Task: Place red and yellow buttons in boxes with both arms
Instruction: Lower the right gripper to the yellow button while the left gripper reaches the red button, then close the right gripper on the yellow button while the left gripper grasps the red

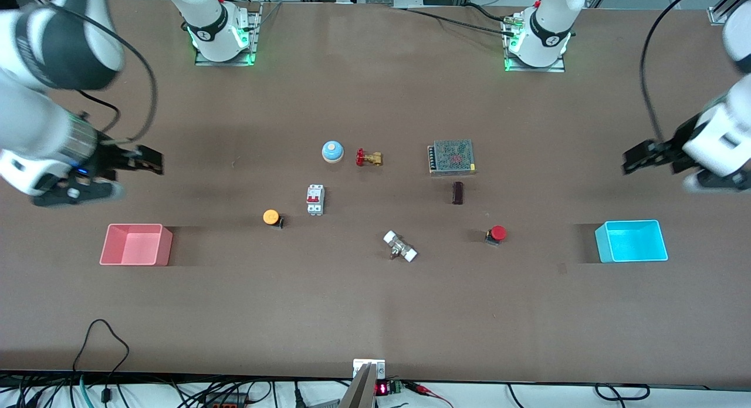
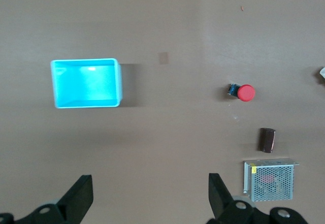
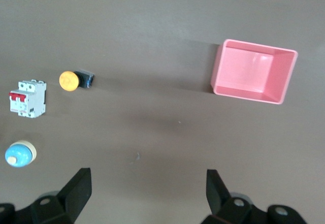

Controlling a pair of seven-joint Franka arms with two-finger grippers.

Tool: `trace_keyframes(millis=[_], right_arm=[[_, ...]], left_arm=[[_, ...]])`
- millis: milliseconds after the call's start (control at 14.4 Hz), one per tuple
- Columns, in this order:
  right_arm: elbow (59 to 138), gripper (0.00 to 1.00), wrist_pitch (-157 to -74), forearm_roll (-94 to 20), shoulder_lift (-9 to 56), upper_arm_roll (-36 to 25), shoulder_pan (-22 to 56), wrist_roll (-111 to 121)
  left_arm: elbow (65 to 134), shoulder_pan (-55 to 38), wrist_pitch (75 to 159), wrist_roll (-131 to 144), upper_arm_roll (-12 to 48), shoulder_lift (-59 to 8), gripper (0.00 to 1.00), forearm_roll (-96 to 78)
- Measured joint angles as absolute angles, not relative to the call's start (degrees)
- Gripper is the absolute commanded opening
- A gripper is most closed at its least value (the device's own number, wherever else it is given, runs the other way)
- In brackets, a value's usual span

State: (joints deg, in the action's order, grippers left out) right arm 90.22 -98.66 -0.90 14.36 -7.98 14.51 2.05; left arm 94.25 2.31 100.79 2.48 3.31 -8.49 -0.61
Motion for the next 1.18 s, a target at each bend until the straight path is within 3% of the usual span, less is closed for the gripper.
trace_keyframes(millis=[625, 1181], right_arm=[[89.3, 1.0, -106.7, -3.3, 27.6, -7.7, 24.1, -6.0], [88.6, 1.0, -113.6, -3.7, 33.5, -7.7, 27.0, -11.6]], left_arm=[[94.3, -4.1, 116.9, 18.7, 6.9, -24.0, 1.0, -1.0], [94.3, -8.8, 126.7, 27.6, 7.0, -33.8, 1.0, -1.0]])
